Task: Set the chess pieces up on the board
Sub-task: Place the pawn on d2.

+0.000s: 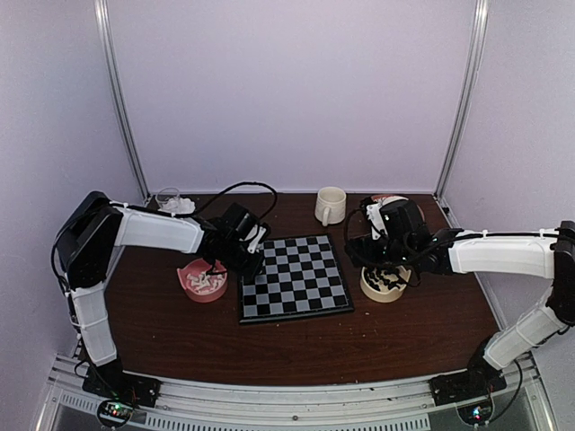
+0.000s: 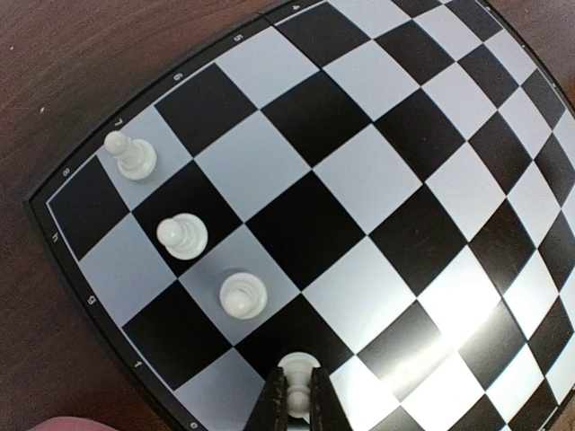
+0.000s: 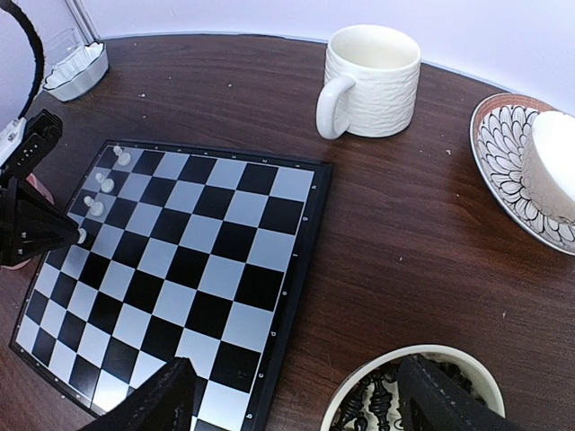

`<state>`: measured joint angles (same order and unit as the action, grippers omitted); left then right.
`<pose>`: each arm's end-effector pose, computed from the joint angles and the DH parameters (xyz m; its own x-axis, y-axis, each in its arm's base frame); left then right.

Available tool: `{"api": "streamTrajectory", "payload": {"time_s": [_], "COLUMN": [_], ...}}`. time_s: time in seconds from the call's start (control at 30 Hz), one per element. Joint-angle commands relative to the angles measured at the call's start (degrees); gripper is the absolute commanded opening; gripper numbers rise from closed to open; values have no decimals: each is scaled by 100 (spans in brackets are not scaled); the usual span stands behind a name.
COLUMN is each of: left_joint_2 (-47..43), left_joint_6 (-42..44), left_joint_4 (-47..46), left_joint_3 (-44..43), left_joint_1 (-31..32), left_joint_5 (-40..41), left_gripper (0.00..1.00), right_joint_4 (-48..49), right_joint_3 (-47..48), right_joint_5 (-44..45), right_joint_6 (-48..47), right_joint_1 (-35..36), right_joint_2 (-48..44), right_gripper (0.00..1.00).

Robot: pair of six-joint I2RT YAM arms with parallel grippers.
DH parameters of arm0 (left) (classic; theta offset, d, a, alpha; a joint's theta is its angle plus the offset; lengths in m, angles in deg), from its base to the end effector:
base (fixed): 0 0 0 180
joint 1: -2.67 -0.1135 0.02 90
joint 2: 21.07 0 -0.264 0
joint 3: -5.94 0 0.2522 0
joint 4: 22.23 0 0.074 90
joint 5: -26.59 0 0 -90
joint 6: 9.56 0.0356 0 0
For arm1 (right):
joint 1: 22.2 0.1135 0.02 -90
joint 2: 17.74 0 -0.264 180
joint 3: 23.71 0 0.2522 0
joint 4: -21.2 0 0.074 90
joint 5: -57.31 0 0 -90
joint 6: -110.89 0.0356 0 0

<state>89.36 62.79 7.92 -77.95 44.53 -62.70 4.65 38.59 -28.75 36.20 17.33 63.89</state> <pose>0.2967 -0.2652 0.1566 -0.7939 0.3043 -0.5265 0.4423 0.8831 -0.1566 0.2393 0.1943 0.2270 -0.5923 -0.1473 -0.7921 -0.4517 0.8748 0.1751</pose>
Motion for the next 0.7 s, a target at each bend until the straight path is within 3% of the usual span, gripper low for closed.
{"api": "streamTrajectory", "payload": {"time_s": [0.0,0.27,0.67], "left_joint_2": [42,45,-79], "left_joint_6": [95,112,86], "left_joint_4": [30,20,47], "left_joint_3": [-132,-121,1], "left_joint_1": [50,58,66], "left_joint_5": [131,123,65], "left_gripper": [10,20,18], "right_joint_4": [23,22,-2], "right_joint_3": [104,97,94], "right_joint_5": [137,131,176], "right_joint_6": [-41,-48,-51], "right_joint_1": [44,46,48], "right_joint_2": [-156,-169,-203], "right_gripper": [80,80,80]}}
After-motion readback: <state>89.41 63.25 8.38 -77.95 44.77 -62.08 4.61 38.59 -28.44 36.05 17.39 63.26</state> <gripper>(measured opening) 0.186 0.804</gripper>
